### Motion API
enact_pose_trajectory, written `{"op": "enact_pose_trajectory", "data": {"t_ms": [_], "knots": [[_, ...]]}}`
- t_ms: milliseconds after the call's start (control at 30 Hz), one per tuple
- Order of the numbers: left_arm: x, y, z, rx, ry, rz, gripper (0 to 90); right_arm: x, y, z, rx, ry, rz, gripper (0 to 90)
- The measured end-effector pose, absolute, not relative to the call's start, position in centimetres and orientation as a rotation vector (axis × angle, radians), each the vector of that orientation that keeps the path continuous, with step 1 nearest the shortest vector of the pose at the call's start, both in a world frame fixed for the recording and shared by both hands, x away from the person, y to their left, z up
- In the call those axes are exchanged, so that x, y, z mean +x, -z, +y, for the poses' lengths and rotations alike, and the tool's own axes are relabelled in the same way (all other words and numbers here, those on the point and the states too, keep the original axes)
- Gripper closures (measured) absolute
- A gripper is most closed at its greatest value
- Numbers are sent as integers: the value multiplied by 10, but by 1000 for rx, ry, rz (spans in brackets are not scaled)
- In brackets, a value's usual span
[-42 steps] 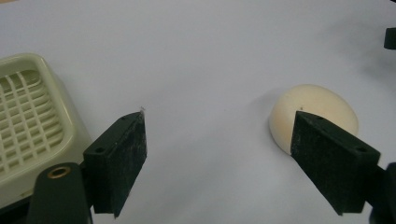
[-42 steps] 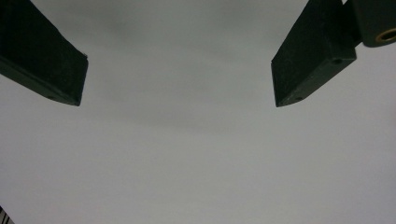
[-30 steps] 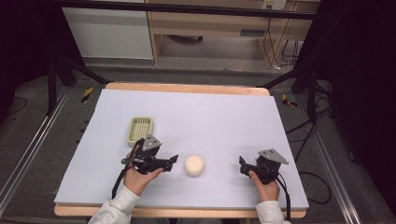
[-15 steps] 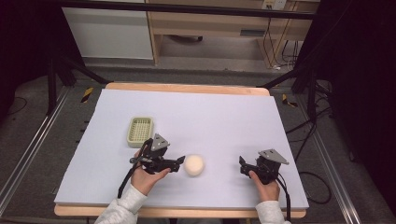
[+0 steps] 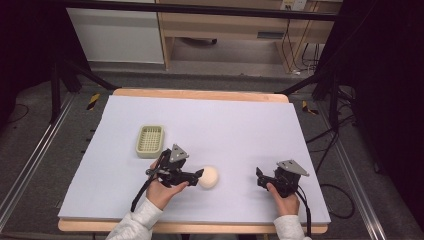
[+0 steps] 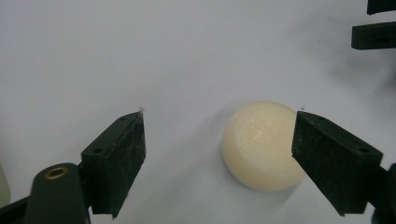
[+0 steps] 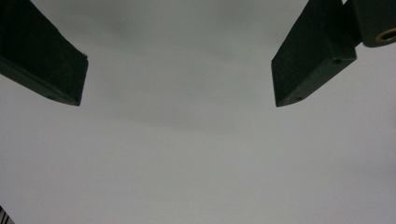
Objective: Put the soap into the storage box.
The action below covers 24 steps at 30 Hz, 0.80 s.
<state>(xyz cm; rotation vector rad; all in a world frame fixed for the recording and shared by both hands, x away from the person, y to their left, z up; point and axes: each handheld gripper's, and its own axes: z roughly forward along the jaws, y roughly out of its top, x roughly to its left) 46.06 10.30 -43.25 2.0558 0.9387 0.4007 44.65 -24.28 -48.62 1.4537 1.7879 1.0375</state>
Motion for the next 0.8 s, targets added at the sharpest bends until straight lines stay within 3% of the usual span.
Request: {"op": "enact_pose_trajectory", "data": {"t_ms": [800], "knots": [[460, 440, 81, 2097, -374, 907, 166, 447, 486, -243, 1452, -1038, 1790, 42]]}}
